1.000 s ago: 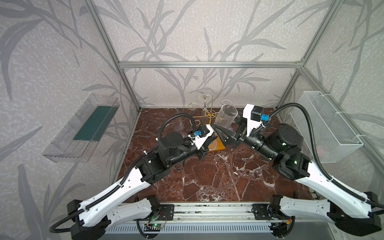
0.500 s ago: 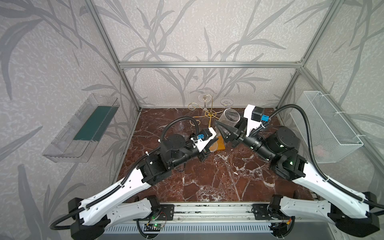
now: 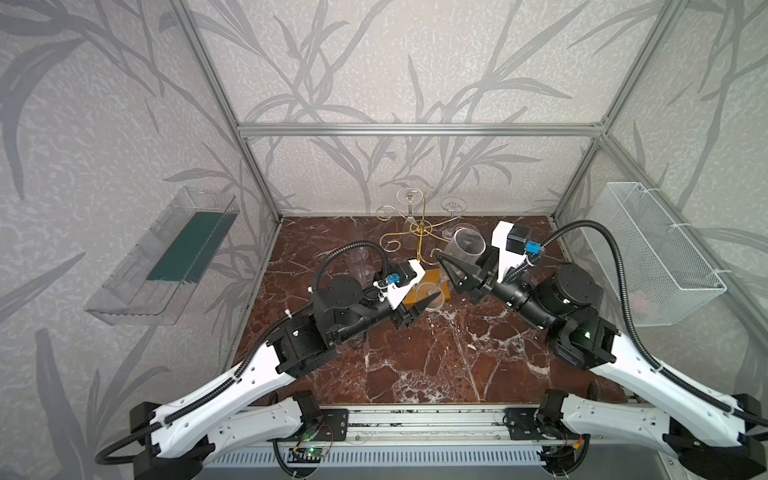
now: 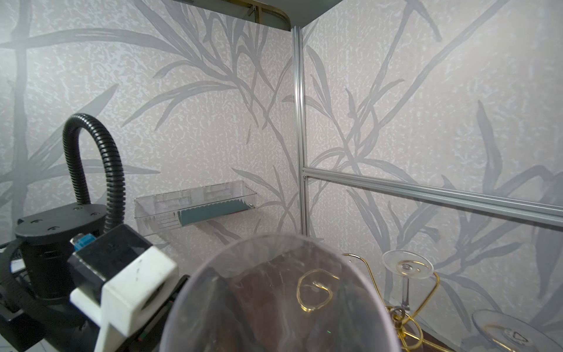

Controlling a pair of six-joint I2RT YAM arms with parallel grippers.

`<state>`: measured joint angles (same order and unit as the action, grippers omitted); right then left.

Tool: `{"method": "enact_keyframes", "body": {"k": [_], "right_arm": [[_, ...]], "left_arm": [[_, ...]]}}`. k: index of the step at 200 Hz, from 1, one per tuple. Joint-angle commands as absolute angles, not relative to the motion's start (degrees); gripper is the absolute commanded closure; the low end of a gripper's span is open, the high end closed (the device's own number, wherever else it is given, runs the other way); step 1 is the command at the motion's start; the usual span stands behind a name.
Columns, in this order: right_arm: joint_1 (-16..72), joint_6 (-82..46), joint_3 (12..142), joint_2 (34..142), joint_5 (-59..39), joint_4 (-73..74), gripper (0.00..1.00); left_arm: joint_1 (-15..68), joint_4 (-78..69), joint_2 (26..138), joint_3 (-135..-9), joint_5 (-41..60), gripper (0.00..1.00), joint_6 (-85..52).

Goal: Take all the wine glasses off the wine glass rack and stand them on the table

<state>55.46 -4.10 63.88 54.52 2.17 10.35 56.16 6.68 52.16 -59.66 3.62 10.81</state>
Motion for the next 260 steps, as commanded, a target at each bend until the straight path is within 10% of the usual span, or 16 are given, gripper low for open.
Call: {"method": "enact_keyframes", "body": {"k": [1, 85, 140, 190, 260], "right_arm": [[54.94, -2.97, 61.60, 49.74, 4.91, 9.45, 0.52], [52.67, 9.02, 37.14, 29.29, 23.55, 7.38, 0.52], [35.47, 7.99, 23.37, 24.08, 20.78, 16.11, 0.52], [15.36, 0.50, 21.79, 41.29, 5.56, 29.27, 0.52], [10.08, -0.46, 33.08, 75.77, -2.22, 55.81, 0.52]], "left_arm": [[56.34, 5.03, 49.31, -58.21, 2.20, 0.27, 9.79], [56.31, -2.41, 39.90, -49.36, -11.14, 0.27, 4.86], [56.34, -5.81, 37.47, -46.50, -20.55, 0.27, 5.51], [56.25, -9.15, 38.19, -45.80, -25.69, 0.24, 10.65], [55.25, -12.11, 41.00, -46.36, -32.15, 0.20, 16.77]]}}
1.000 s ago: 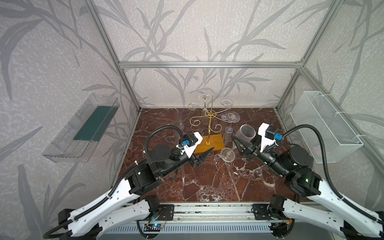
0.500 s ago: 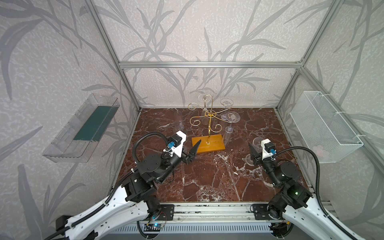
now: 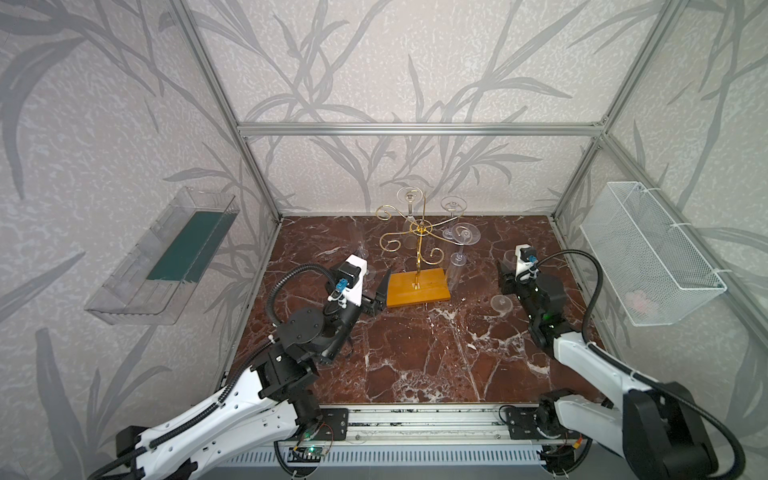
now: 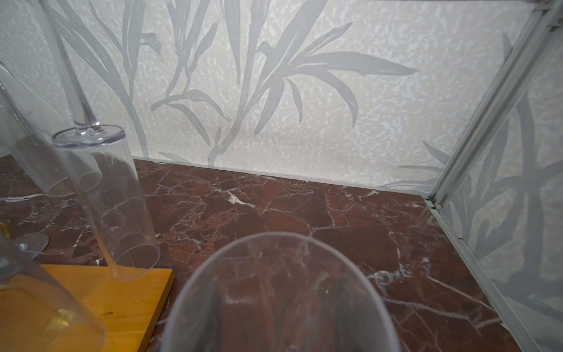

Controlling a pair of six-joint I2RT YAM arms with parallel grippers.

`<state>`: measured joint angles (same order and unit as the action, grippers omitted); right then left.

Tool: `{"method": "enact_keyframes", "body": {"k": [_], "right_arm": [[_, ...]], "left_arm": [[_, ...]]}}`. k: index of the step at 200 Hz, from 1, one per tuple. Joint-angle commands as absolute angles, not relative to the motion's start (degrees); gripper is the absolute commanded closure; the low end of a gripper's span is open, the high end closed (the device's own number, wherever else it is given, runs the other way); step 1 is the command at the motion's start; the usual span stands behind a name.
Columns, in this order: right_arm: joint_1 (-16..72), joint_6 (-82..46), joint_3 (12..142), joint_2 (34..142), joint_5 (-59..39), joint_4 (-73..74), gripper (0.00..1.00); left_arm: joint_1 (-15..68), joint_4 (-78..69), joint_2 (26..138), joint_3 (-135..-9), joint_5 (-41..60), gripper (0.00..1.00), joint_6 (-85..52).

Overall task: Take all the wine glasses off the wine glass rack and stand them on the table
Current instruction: 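Open the right gripper and draw it back from the standing glass, then move the right gripper to a hanging glass's stem on the rack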

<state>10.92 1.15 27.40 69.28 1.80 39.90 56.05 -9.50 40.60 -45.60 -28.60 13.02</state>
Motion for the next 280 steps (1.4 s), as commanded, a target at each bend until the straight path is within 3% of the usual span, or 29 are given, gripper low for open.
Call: {"method": "enact_keyframes", "body": {"k": [1, 54, 82, 201, 228, 269, 280], "right_arm": [[10.05, -0.49, 33.37, 76.38, -2.30, 56.03, 0.52], [9.52, -0.54, 44.59, 95.99, -3.66, 69.35, 0.53], [9.35, -0.59, 48.87, 102.32, -5.02, 69.07, 0.53], [9.32, 0.53, 47.73, 108.63, -4.37, 69.36, 0.51], [9.32, 0.61, 46.98, 108.21, -4.31, 69.06, 0.38], [9.32, 0.87, 46.23, 105.64, -4.60, 66.95, 0.00], [9.32, 0.83, 45.85, 104.70, -4.23, 66.44, 0.01]], "left_arm": [[55.22, -12.12, 41.02, -46.43, -32.16, 0.21, 16.87], [51.51, -13.76, 42.25, -46.47, -32.67, 0.20, 17.30], [47.67, -11.09, 43.10, -47.04, -29.32, 0.20, 13.51], [43.24, -9.08, 43.97, -46.98, -24.16, 0.20, 8.18], [42.98, -8.48, 43.67, -47.40, -23.93, 0.20, 6.91], [42.46, -6.35, 45.28, -50.70, -20.01, 0.19, 4.94], [42.32, -5.59, 45.92, -51.77, -19.54, 0.20, 4.68]]}}
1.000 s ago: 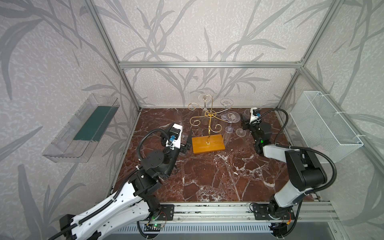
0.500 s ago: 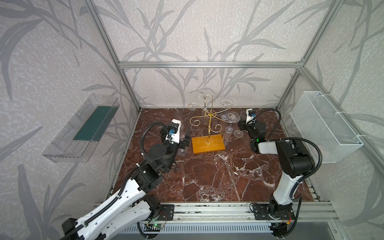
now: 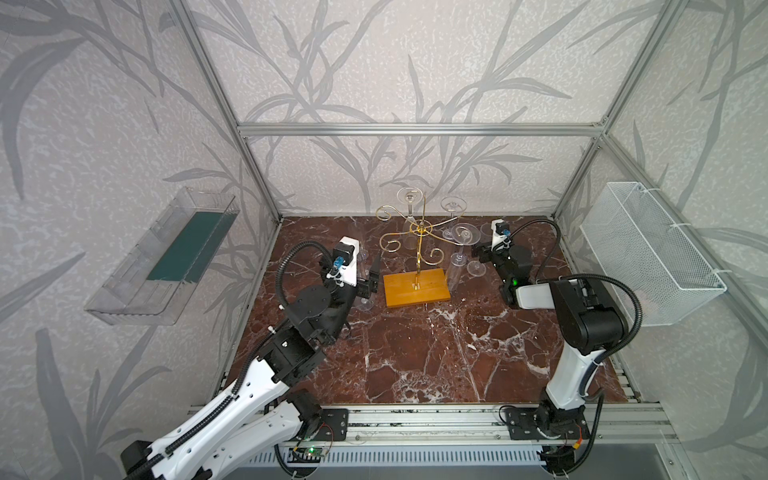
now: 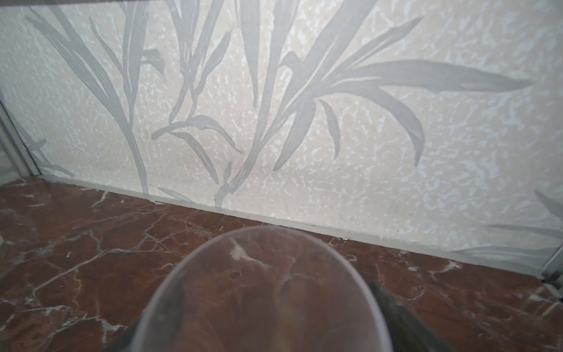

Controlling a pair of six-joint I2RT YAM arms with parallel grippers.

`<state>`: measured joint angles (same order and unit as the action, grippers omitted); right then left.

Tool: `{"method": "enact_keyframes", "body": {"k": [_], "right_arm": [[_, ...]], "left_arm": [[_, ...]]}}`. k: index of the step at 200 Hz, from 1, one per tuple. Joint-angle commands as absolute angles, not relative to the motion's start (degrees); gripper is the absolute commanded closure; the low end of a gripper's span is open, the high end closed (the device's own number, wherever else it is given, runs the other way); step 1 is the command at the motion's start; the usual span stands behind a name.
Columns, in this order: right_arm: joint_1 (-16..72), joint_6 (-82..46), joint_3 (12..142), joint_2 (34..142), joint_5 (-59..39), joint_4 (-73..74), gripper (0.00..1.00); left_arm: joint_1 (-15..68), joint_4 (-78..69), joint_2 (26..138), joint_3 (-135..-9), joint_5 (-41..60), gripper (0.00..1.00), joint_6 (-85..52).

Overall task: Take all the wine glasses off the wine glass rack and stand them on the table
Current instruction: 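Move the right gripper to a hanging glass's stem on the rack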

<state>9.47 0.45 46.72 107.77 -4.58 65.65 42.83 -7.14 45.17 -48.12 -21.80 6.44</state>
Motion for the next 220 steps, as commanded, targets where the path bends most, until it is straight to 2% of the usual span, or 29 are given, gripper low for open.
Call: {"method": "enact_keyframes", "body": {"k": [1, 48, 84, 139, 177, 200, 220], "right_arm": [[9.32, 0.85, 45.82, 104.60, -4.18, 66.44, 0.01], [9.32, 1.55, 43.49, 98.15, -3.28, 63.60, 0.01], [9.32, 3.31, 42.28, 87.20, -1.49, 55.50, 0.01], [9.32, 1.56, 44.60, 68.57, 1.40, 28.52, 0.01], [9.14, -6.14, 49.26, 55.41, 0.62, 8.01, 0.01], [9.05, -14.56, 54.30, 51.49, -0.62, -3.46, 0.01], [8.88, -20.25, 59.64, 51.70, -7.53, -11.90, 0.02]], "left_arm": [[42.34, -5.61, 45.99, -51.86, -19.44, 0.20, 4.71], [41.27, -2.73, 48.18, -55.97, -16.84, 0.19, 3.24], [41.22, -1.48, 46.72, -56.10, -15.70, 0.19, 0.82], [41.16, 3.32, 41.91, -54.51, -16.35, 0.19, -2.25], [41.13, 5.25, 39.51, -52.68, -16.95, 0.19, -4.31], [41.13, 5.31, 38.63, -51.35, -17.38, 0.19, -6.14], [41.13, 5.02, 38.23, -50.35, -17.36, 0.19, -8.29]]}}
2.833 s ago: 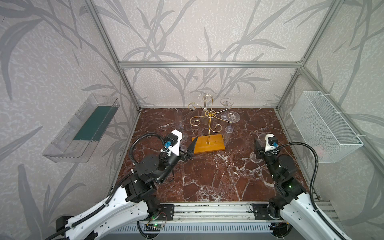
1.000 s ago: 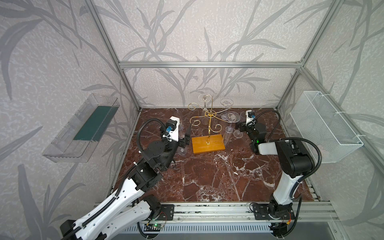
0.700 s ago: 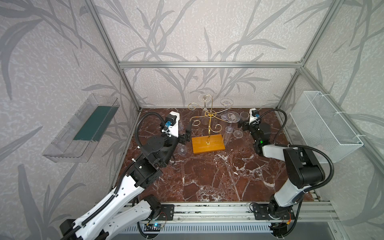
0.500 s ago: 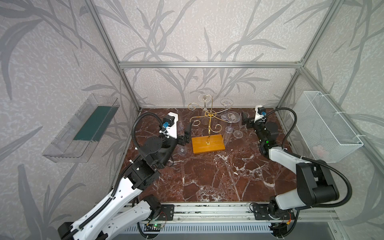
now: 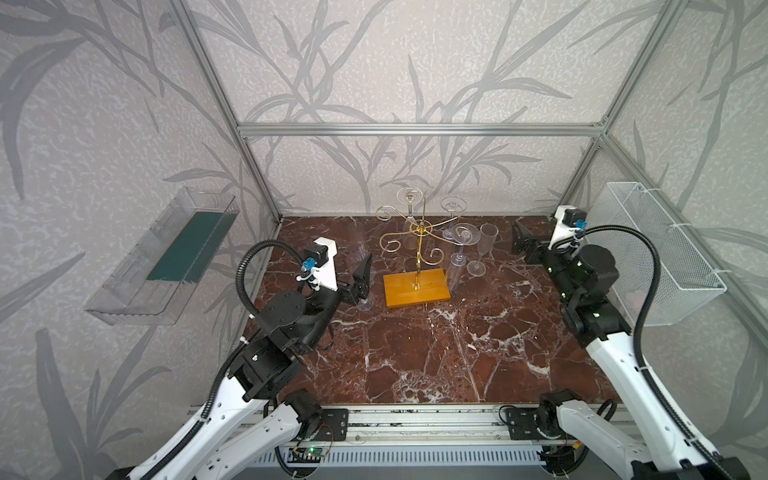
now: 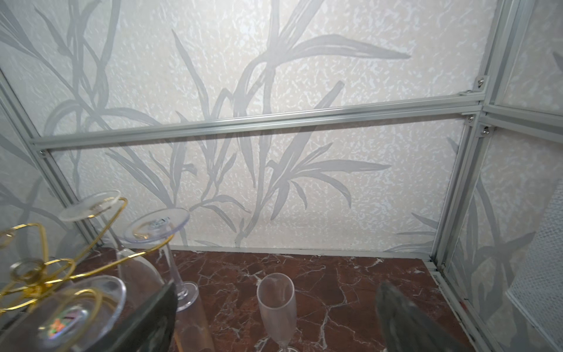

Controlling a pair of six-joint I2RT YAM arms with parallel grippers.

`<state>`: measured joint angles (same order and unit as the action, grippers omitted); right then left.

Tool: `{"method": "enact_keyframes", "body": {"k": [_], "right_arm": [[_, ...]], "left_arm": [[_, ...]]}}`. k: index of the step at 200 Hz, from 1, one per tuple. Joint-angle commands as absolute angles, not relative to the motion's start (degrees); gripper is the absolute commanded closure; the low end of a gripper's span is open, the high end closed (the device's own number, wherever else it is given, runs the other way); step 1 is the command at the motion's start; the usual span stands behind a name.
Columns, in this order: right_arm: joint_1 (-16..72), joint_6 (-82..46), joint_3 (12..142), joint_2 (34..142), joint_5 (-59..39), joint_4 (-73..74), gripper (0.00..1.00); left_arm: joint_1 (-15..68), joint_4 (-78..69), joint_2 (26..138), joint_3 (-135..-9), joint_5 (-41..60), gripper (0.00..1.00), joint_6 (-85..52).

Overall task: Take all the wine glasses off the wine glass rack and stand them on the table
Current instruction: 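Move the right gripper to a hanging glass's stem on the rack, then close the right gripper on the hanging glass's stem beside its foot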

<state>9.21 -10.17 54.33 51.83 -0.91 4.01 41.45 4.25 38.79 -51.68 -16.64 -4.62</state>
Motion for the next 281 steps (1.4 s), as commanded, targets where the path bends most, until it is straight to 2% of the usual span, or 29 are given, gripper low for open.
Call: {"method": "enact_keyframes", "body": {"k": [1, 34, 75, 124, 162, 232, 281], "right_arm": [[8.92, -20.49, 59.83, 51.78, -7.98, -12.15, 0.02], [8.88, -30.69, 66.48, 55.97, -23.59, -18.07, 0.10], [8.88, -44.14, 66.93, 60.90, -36.14, -12.18, 0.25], [8.92, -50.75, 64.15, 64.97, -41.72, -4.97, 0.32], [8.88, -56.06, 62.25, 67.71, -44.32, 1.65, 0.42], [8.89, -60.49, 60.95, 70.42, -45.84, 7.92, 0.51], [8.92, -64.65, 60.39, 72.32, -46.90, 12.69, 0.63]], "left_arm": [[41.13, 5.01, 38.23, -50.31, -17.38, 0.19, -8.41], [41.16, 5.61, 37.95, -49.71, -16.98, 0.19, -10.83], [41.13, 5.98, 36.84, -48.35, -16.73, 0.19, -13.40], [41.13, 7.38, 36.10, -48.95, -16.83, 0.19, -13.91], [41.13, 6.63, 35.03, -47.65, -16.12, 0.19, -14.66], [41.15, 5.48, 33.21, -46.48, -16.35, 0.19, -15.16], [41.14, 5.49, 33.28, -46.32, -16.00, 0.19, -15.84]]}}
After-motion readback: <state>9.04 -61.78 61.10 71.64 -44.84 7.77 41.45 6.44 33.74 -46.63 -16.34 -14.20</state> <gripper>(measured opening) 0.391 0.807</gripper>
